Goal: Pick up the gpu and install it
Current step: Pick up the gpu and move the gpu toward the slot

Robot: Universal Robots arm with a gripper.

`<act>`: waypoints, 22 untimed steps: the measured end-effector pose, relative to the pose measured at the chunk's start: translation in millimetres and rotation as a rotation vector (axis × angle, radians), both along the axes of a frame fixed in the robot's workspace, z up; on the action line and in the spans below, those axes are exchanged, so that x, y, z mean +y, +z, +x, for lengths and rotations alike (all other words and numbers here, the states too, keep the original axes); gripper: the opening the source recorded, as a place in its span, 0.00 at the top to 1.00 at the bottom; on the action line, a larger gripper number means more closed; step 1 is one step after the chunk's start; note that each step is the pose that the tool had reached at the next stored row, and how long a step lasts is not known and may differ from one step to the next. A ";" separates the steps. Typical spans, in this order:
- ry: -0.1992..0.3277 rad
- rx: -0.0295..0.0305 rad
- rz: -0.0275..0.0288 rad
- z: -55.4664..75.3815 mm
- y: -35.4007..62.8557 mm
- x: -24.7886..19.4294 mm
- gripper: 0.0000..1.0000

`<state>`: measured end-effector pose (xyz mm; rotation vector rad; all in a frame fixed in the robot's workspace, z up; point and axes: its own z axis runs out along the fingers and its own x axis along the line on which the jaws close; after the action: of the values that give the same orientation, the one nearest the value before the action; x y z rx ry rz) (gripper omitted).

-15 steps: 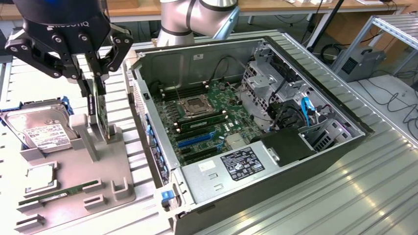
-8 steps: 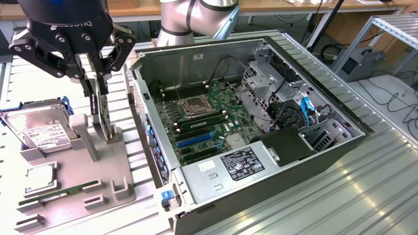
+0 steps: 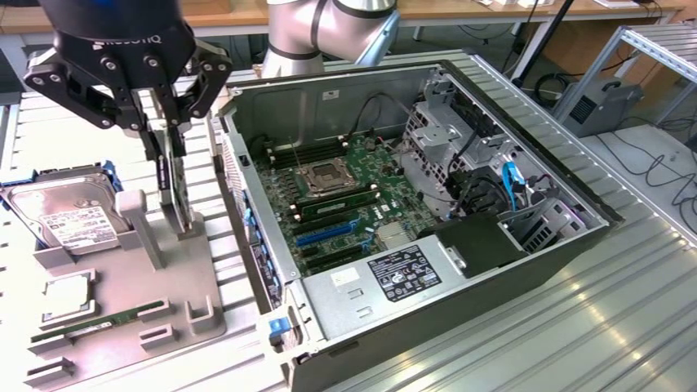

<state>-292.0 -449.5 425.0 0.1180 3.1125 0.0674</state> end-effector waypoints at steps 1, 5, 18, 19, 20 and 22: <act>0.000 0.0000 0.0001 0.7 0.0 0.0 0.74; 0.000 0.0000 0.0000 2.7 0.0 0.0 0.74; 0.000 0.0000 0.0001 9.6 0.0 0.0 0.74; 0.000 0.0000 0.0001 10.1 0.0 0.0 0.74; 0.000 0.0001 0.0000 10.7 0.0 0.0 0.74; 0.000 0.0000 0.0001 11.6 0.0 0.0 0.74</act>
<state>-280.4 -449.5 425.0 0.1180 3.1125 0.0675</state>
